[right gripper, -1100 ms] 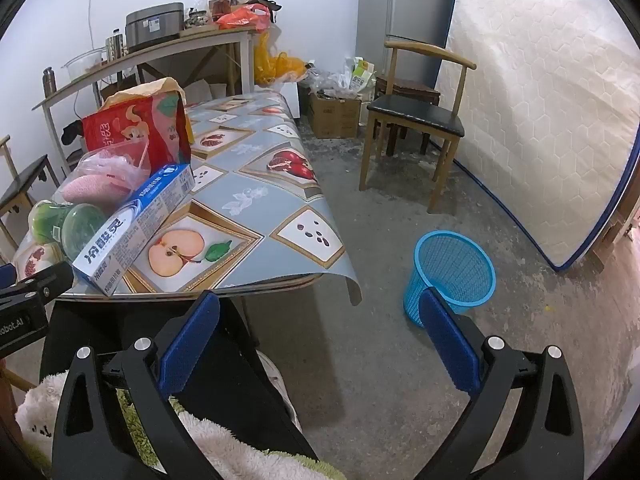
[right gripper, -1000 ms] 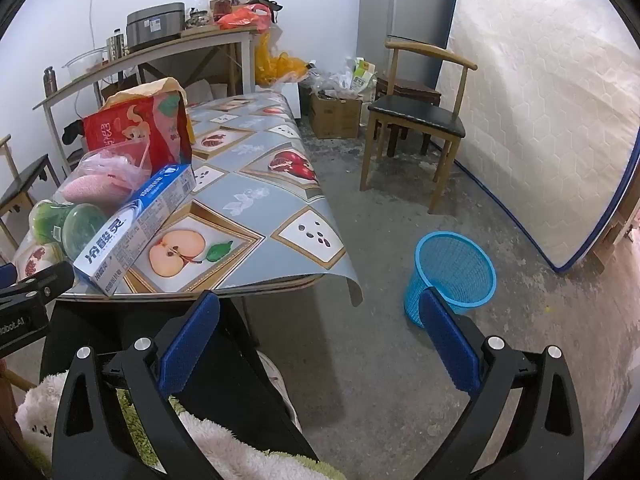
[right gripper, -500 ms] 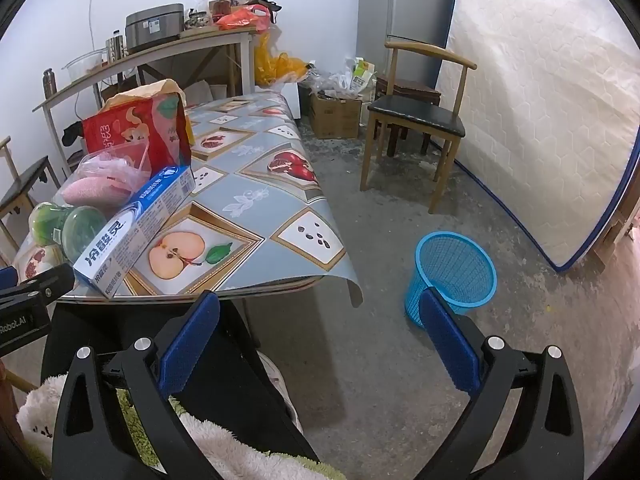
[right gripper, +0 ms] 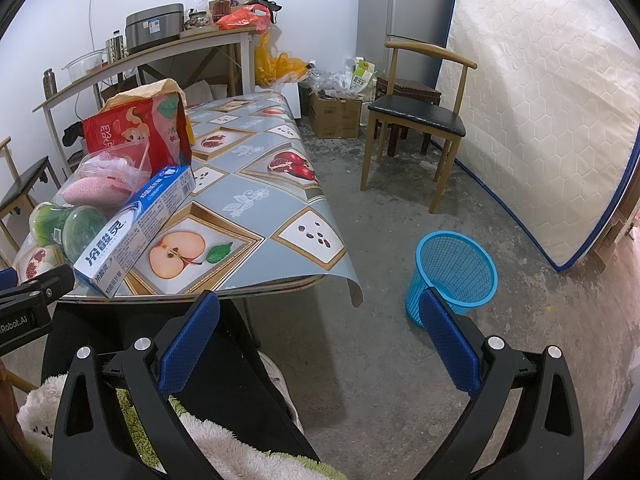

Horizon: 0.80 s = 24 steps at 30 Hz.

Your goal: Collect trash

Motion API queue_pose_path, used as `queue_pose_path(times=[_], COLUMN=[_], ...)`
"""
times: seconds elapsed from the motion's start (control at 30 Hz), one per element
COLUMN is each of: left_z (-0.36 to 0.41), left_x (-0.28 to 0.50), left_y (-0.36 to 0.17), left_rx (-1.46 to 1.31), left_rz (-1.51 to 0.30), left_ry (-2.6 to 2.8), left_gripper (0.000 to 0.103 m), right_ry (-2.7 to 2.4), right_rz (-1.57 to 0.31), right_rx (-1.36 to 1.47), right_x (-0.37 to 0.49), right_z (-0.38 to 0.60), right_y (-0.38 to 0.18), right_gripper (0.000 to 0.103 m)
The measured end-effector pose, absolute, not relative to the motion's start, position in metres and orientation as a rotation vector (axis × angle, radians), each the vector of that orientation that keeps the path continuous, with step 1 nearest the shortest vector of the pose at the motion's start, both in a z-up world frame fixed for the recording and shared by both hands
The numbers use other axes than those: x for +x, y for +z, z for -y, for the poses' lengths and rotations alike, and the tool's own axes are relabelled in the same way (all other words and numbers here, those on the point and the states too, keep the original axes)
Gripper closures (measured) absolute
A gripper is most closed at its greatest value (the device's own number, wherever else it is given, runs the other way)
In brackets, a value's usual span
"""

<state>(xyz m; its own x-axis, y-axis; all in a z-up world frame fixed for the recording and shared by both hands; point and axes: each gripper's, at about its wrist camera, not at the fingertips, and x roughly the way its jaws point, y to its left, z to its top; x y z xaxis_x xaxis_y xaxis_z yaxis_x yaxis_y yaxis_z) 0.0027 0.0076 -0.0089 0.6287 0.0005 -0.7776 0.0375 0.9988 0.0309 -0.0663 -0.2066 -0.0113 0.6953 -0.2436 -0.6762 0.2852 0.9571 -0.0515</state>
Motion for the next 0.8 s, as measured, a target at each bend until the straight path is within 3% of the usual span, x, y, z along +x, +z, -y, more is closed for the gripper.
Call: queue_pose_path(times=[0.8], left_z=[-0.0133], left_x=[0.0007], left_y=[-0.0128], left_rx=[0.046], left_rz=[-0.899], left_ry=[-0.014], left_gripper=[0.009], right_ry=[-0.295], right_rz=[-0.749], right_rx=[0.063], right_x=[-0.0654], right_z=[0.2068], right_y=[-0.0129], right_gripper=[0.006])
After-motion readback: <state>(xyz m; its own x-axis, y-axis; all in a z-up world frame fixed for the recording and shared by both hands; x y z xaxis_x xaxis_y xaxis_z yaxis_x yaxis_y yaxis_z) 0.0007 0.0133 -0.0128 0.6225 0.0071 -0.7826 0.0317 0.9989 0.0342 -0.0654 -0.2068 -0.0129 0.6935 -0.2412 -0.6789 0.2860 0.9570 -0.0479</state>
